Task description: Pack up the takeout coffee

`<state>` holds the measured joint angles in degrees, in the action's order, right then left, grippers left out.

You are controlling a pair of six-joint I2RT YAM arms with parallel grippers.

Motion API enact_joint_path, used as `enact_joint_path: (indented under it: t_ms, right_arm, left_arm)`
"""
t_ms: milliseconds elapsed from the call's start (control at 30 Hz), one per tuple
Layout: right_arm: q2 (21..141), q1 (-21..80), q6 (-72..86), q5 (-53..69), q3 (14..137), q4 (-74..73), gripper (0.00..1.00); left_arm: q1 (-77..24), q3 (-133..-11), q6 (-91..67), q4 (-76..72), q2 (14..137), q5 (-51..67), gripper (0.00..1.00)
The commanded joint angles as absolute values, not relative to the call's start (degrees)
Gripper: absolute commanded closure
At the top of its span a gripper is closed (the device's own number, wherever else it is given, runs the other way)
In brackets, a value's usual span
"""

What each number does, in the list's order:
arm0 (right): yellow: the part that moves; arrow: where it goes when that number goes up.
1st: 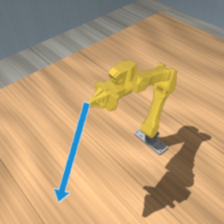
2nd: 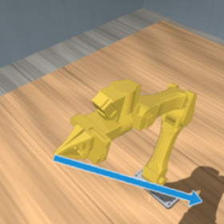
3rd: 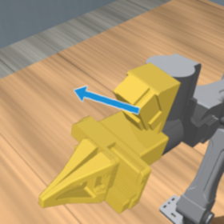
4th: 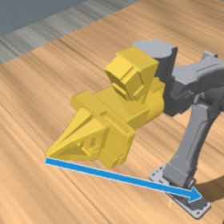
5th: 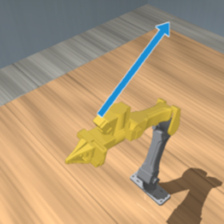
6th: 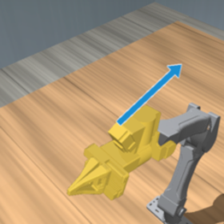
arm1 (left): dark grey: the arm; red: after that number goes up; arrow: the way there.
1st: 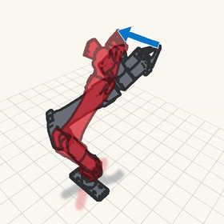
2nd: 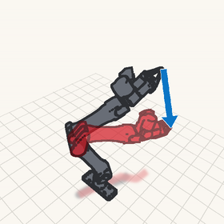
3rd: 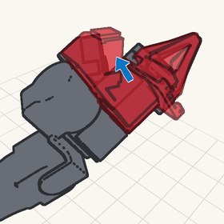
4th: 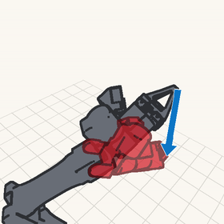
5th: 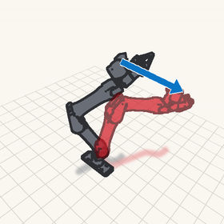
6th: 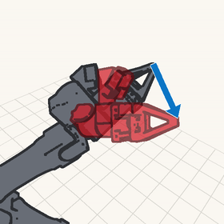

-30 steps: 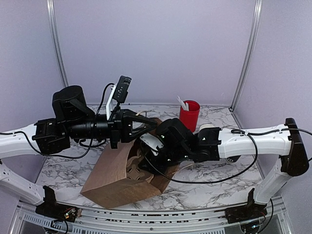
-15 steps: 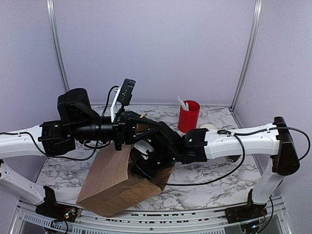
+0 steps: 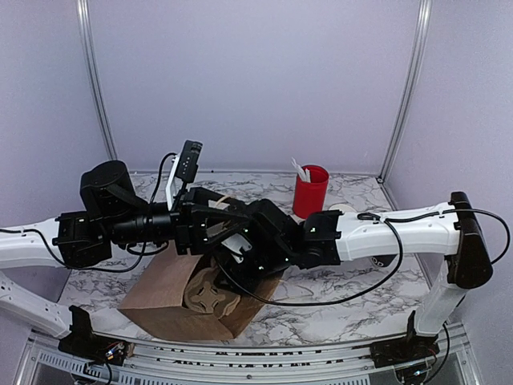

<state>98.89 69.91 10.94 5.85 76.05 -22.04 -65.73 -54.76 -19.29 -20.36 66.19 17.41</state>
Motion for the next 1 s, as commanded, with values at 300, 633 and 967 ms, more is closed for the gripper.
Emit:
enact_joint_path:
  t_ms: [300,633,967]
  right_arm:
    - [104.0,70.3,12.01,5.84,84.37,-24.04,0.55]
    - [106.3,70.25,12.43,5.27,87.51,-24.26,0.56]
    - [106.96,70.29,12.7,5.26,87.89,-23.99,0.56]
  left_arm:
    - [-65.92,-48.6,-21.31,-3.89,47.84,7.13,0.01]
    - [-65.94,-46.77,-22.51,6.92,35.02,-14.27,0.08]
    - [-56.16,-49.45,-44.43,32.08,40.96,-40.07,0.37]
